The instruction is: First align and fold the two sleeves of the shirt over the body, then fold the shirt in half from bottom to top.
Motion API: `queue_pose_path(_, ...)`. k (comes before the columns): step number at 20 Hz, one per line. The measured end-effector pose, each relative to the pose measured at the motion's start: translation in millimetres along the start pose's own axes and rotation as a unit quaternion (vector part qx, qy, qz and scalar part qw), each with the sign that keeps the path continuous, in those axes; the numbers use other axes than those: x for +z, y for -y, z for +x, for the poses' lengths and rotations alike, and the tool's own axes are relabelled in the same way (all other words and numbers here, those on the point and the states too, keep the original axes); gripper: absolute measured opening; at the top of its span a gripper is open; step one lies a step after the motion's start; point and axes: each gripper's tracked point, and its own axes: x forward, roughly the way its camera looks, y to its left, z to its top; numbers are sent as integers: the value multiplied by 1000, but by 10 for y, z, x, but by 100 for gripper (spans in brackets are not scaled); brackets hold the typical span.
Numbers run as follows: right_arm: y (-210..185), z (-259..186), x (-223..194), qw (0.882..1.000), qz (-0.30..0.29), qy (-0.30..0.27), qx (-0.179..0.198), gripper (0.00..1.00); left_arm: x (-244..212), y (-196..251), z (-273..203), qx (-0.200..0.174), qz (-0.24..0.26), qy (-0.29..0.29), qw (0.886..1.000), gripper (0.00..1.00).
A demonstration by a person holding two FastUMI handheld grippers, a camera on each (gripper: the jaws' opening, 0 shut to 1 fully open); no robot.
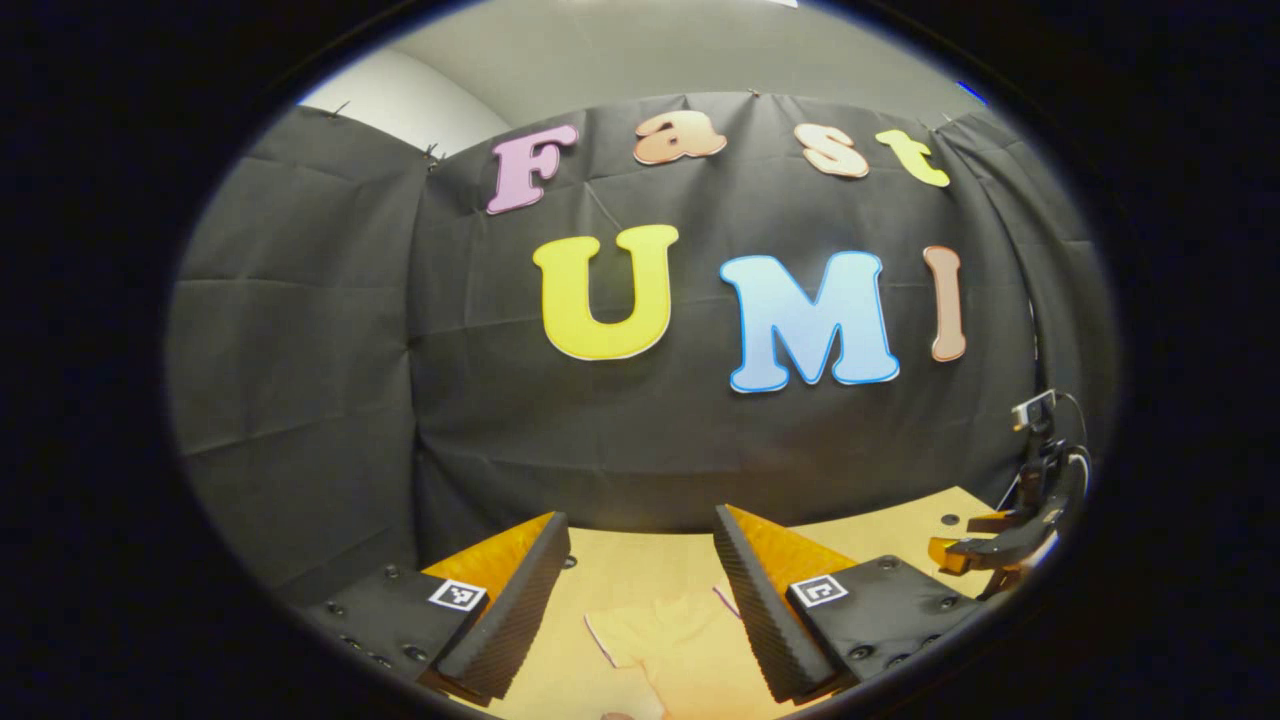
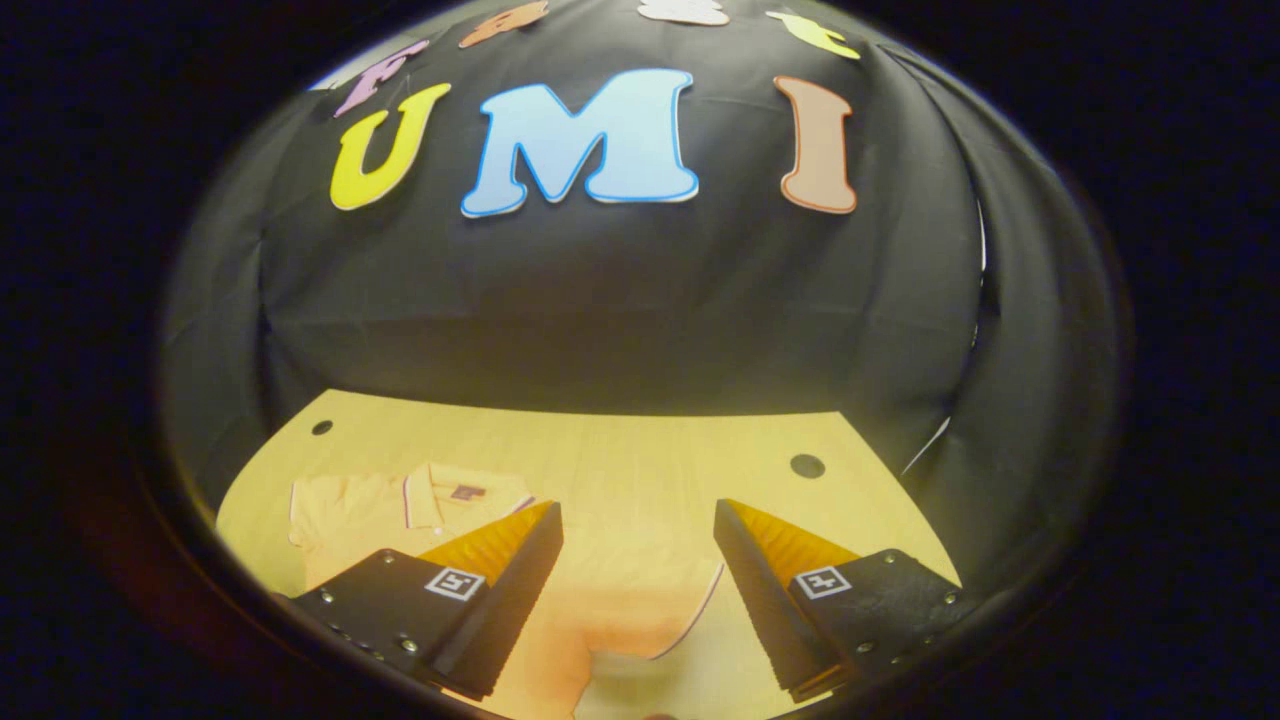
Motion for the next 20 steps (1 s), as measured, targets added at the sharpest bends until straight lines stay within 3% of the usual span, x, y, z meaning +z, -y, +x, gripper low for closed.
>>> queue_pose_path(7, 58, 423, -535, 996, 5, -86, -4, 97, -49, -202, -69, 30, 4, -11, 999, 94)
queue_pose_path(20, -34, 650, -1357, 978, 26, -209, -10, 97, -200, -493, -186, 76, -12, -32, 997, 95)
